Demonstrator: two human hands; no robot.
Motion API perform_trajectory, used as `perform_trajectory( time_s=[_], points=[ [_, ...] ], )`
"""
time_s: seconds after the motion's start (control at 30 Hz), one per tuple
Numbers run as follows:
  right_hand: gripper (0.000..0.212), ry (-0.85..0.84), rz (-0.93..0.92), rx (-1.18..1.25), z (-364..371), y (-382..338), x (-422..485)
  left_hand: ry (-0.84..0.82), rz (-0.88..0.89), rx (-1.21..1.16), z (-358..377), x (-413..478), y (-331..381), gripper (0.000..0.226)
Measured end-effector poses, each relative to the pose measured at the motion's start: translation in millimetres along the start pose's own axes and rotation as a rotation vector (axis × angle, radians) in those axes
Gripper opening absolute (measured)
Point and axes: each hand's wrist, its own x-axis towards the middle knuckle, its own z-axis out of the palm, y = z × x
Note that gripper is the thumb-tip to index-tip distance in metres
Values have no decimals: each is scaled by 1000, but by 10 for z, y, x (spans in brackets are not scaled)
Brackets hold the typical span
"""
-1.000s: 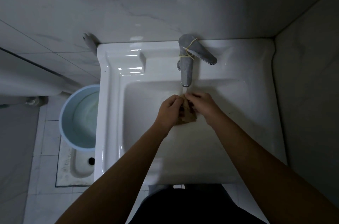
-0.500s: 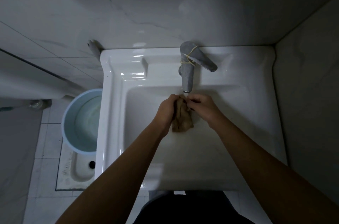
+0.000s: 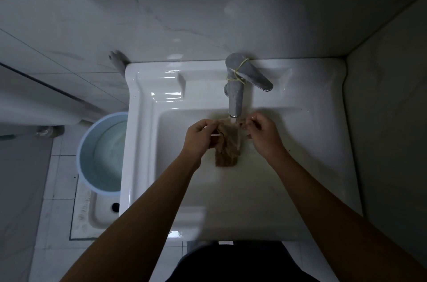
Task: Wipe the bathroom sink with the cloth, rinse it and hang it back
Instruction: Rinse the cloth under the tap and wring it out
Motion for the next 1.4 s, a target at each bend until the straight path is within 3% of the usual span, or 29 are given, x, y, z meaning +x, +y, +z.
perform_trajectory(
  time_s=[0.13, 0.27, 0.4, 0.5, 0.63, 0.73, 0.8, 1.0, 1.07, 1.17, 1.27, 1.4],
  points=[
    [12, -1, 50, 117, -25, 71, -63, 73, -63, -109, -126, 32, -72, 26],
    [16, 94, 310, 619, -137, 83, -112, 210, -167, -317, -341, 85, -155, 23],
    [19, 152, 634, 1119, -231, 160, -146, 212, -414, -789, -501, 75, -222, 34],
    [15, 121, 845, 1150, -124, 236, -165, 194, -614, -934, -389, 21, -268, 38],
    [34, -19, 1035, 998, 19, 307, -168, 13, -663, -764, -268, 37, -358, 53],
    [27, -260, 989, 656, 78, 305, -193, -106, -627, -567, -257, 44, -408, 34],
    [22, -306, 960, 533, 96, 299, -175, -111, -595, -484, -303, 69, -435, 26],
    [21, -128, 704, 716, 7, 247, -14, -4, -354, -438, -389, 138, -315, 24],
    [24, -105, 644, 774, -10, 152, 15, -36, -319, -500, -377, 189, -261, 30],
    [27, -124, 618, 903, 0, 1, 53, -73, -344, -627, -282, 216, -140, 43],
    [30, -133, 616, 980, 34, -76, 93, -62, -438, -665, -189, 254, -58, 34],
    [38, -249, 657, 966, 143, -117, 150, -135, -489, -484, -7, 317, 24, 39]
  ],
)
